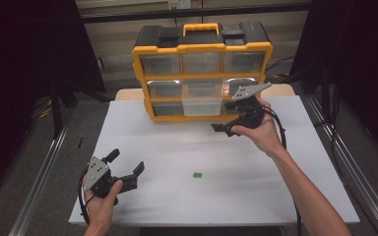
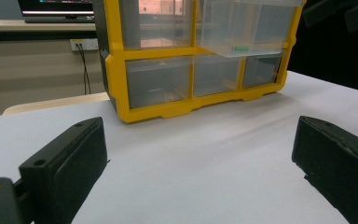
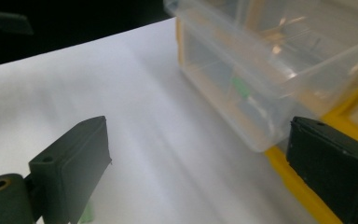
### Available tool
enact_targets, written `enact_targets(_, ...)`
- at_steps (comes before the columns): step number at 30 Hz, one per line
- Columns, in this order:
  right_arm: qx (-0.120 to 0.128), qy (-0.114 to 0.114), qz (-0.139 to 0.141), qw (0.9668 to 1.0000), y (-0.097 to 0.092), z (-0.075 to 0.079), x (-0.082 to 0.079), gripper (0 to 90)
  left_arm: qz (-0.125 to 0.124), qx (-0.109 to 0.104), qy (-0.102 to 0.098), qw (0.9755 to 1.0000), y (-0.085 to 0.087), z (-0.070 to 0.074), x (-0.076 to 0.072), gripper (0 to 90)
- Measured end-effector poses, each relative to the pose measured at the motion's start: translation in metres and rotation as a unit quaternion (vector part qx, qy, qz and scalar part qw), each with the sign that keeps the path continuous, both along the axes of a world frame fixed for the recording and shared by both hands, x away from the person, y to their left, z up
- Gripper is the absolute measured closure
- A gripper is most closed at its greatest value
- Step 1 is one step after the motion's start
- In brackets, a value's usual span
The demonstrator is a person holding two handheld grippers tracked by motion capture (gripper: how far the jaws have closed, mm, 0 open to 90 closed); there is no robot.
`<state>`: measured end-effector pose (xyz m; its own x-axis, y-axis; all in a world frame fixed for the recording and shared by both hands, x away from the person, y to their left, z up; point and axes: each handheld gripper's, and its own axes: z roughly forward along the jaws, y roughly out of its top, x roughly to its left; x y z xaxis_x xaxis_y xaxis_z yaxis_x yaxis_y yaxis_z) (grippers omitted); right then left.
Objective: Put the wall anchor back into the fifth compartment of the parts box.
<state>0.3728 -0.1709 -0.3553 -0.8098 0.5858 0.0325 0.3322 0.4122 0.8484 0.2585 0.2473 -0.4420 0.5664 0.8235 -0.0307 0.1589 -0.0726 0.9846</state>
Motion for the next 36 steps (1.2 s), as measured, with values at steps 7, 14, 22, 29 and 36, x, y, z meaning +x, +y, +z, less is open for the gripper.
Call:
enact_targets(7,0.003,0.019,0.025,0.9995,0.013,-0.028,-0.016,7.9,-0.001,0.001,-0.002,1.0000,0.000,0.000,0.000,3.3)
enact_targets(14,-0.012,0.053,0.059,0.9968,0.028,-0.055,-0.023,13.8,-0.005,0.002,0.000,1.0000,-0.001,0.001,-0.001,3.3)
enact_targets(22,-0.063,0.095,0.109,0.9874,0.053,-0.081,-0.026,25.0,-0.002,0.008,0.000,1.0000,-0.001,0.001,-0.001,3.3)
enact_targets(29,-0.120,0.114,0.148,0.9751,0.072,-0.088,-0.025,36.7,-0.007,0.007,0.002,0.9999,-0.002,0.000,-0.001,3.2)
enact_targets(36,-0.159,0.129,0.173,0.9635,0.082,-0.096,-0.021,49.2,-0.008,0.007,0.002,0.9999,-0.002,0.000,-0.002,3.3)
